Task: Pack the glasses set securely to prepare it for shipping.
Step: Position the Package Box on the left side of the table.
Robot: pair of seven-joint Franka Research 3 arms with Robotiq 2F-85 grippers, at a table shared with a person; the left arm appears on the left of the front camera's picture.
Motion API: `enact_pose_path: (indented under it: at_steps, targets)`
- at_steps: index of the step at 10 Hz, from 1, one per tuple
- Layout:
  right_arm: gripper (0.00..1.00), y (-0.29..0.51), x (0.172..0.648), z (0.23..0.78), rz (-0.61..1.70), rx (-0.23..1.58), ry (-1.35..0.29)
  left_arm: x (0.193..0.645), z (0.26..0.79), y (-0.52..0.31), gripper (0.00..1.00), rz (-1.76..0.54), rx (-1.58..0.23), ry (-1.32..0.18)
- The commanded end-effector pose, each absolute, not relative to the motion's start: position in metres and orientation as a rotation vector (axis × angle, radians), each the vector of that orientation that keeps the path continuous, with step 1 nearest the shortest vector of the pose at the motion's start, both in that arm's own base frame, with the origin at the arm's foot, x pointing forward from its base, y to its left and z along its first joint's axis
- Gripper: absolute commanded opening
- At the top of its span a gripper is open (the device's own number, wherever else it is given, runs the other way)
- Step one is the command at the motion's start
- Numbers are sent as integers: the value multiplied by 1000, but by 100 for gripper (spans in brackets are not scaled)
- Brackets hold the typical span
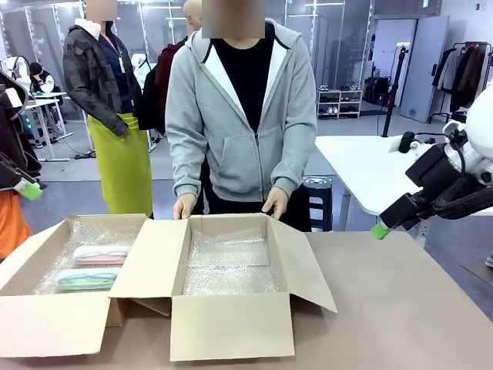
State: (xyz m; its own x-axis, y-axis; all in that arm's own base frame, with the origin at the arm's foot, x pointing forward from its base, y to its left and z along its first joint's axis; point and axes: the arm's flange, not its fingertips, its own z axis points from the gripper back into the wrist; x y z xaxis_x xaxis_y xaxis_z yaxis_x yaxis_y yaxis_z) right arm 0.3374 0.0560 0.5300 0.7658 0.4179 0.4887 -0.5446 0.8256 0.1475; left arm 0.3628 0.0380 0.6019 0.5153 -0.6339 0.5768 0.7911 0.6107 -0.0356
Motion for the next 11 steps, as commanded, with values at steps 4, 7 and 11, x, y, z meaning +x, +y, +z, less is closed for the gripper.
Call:
enact_pose_path:
  at_steps: [4,7,11]
  targets:
    - [100,56,336,530,527,281,-454,363,605,37,93,-859,-296,-559]
    - [100,56,336,530,527,281,-454,363,605,37,93,-859,-296,-559]
    - [100,56,336,530,527,281,-454,363,605,37,93,-859,-296,-559]
